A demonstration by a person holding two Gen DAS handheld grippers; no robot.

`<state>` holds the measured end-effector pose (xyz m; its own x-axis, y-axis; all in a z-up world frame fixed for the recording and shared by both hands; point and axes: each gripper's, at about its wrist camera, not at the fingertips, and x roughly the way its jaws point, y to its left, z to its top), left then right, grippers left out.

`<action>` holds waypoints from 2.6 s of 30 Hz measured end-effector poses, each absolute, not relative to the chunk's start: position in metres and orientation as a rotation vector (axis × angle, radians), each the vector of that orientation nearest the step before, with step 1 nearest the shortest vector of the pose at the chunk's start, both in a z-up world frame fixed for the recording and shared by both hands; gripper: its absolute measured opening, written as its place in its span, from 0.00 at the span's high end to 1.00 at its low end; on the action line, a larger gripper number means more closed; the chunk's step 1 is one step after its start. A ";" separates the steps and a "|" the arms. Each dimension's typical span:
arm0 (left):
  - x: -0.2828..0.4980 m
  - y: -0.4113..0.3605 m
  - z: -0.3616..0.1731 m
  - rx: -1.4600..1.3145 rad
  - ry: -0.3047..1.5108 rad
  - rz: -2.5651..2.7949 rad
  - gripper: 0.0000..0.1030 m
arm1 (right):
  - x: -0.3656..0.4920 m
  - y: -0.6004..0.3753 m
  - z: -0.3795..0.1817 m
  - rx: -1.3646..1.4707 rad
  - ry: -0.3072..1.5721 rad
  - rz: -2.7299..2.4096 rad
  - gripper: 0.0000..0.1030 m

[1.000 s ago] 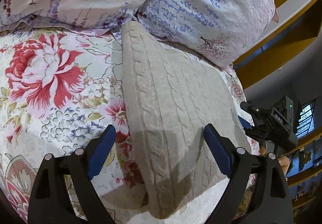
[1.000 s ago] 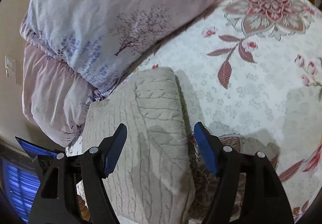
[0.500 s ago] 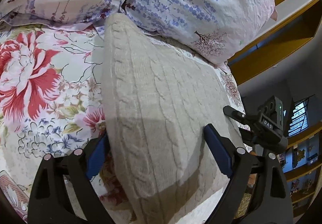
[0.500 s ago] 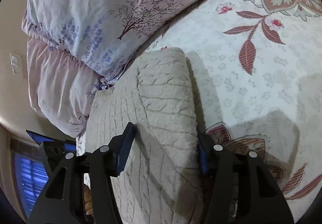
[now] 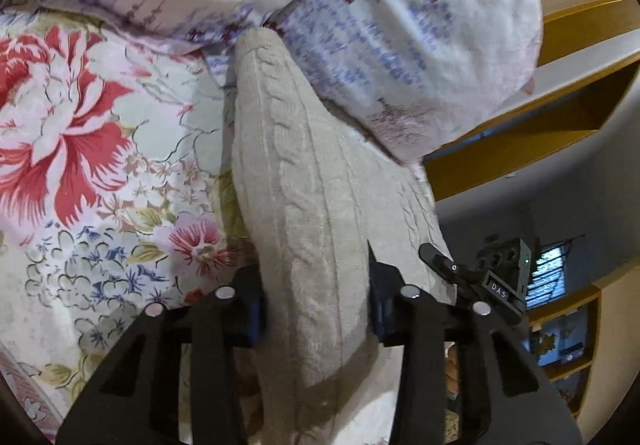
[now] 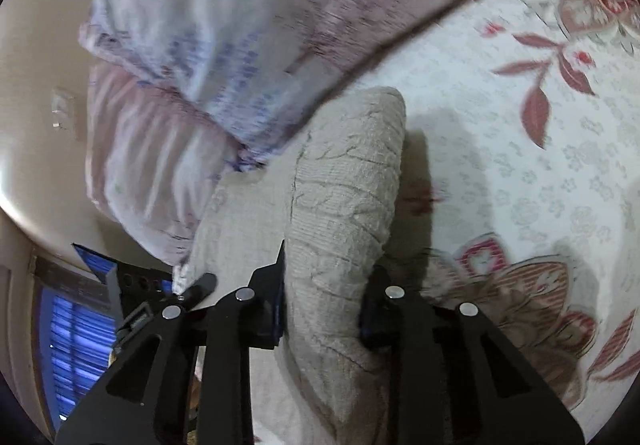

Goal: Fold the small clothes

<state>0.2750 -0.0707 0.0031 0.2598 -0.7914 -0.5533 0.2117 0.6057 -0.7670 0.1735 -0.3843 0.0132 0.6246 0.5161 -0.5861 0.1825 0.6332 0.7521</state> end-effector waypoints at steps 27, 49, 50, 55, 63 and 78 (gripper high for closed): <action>0.229 0.050 0.036 -0.201 0.908 -0.243 0.13 | 0.200 -0.262 0.037 0.585 0.919 0.248 0.64; 0.198 0.043 0.051 -0.086 0.881 -0.212 0.09 | 0.172 -0.222 0.071 0.268 0.795 0.090 0.64; 0.197 0.043 0.051 -0.083 0.885 -0.214 0.09 | 0.168 -0.216 0.073 0.248 0.788 0.108 0.64; 0.194 0.040 0.042 -0.059 0.908 -0.214 0.09 | 0.168 -0.186 0.064 0.129 0.842 0.174 0.51; 0.207 0.041 0.030 -0.119 0.955 -0.215 0.02 | 0.182 -0.185 0.039 0.113 0.929 0.102 0.43; 0.131 0.073 0.041 -0.088 0.873 -0.123 0.02 | 0.098 -0.194 0.072 0.142 0.757 0.039 0.09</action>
<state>0.1315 0.0734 0.0410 0.6361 -0.1437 -0.7581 0.0715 0.9892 -0.1276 0.0980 -0.1936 0.0721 0.7267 0.0863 -0.6815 0.0162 0.9897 0.1426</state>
